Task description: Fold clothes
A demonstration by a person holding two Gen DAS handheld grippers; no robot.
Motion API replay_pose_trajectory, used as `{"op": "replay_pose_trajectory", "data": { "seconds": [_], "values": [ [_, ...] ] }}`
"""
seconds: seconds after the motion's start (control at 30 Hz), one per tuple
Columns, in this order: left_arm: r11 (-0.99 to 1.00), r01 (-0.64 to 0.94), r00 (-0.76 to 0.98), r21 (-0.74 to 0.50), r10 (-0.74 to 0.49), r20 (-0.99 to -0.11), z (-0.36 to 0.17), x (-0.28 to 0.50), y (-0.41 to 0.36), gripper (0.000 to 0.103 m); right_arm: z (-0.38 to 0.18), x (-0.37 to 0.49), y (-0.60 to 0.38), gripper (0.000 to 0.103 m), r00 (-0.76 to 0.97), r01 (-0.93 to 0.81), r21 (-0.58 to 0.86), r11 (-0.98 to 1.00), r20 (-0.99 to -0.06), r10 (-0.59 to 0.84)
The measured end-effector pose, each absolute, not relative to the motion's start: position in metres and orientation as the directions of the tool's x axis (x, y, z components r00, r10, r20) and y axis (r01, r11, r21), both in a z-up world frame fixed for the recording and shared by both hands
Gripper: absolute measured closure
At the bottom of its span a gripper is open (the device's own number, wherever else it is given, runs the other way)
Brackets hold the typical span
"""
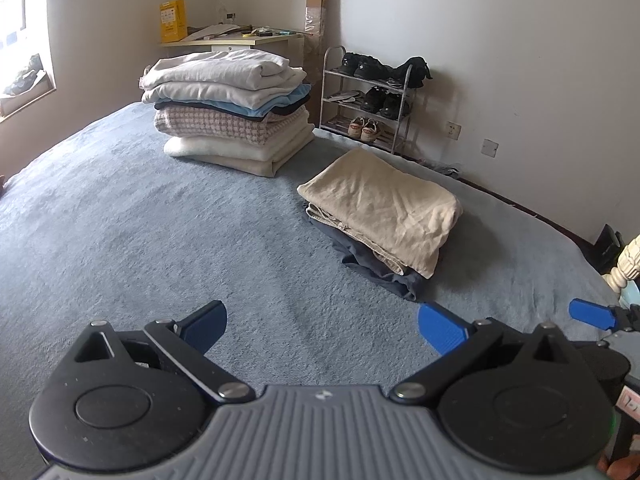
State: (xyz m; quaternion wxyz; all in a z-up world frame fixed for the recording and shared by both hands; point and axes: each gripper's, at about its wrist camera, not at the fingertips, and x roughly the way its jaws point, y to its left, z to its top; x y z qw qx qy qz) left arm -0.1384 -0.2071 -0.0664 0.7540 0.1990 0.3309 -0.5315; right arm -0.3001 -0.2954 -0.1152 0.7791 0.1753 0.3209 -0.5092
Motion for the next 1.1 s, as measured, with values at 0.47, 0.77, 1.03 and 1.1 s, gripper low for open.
{"op": "replay_pose_trajectory", "data": {
  "seconds": [0.47, 0.77, 1.03, 1.1],
  "values": [
    [0.352, 0.934, 0.212, -0.053, -0.67, -0.711, -0.0662, -0.1396, -0.206, 0.0, -0.1154, -0.3004, -0.2946, 0.001, 0.274, 0.905, -0.057, 0.422, -0.682, -0.679],
    [0.351, 0.935, 0.212, -0.053, -0.67, -0.711, -0.0663, -0.1399, -0.2067, 0.0, -0.1155, -0.2995, -0.2947, 0.001, 0.274, 0.905, -0.056, 0.423, -0.683, -0.677],
    [0.35, 0.935, 0.21, -0.053, -0.67, -0.712, -0.0668, -0.1407, -0.2069, 0.0, -0.1165, -0.2996, -0.2952, 0.001, 0.274, 0.906, -0.053, 0.421, -0.685, -0.675],
    [0.35, 0.935, 0.21, -0.053, -0.669, -0.713, -0.0669, -0.1408, -0.2067, 0.0, -0.117, -0.2997, -0.295, 0.001, 0.273, 0.906, -0.052, 0.421, -0.687, -0.674]
  ]
}}
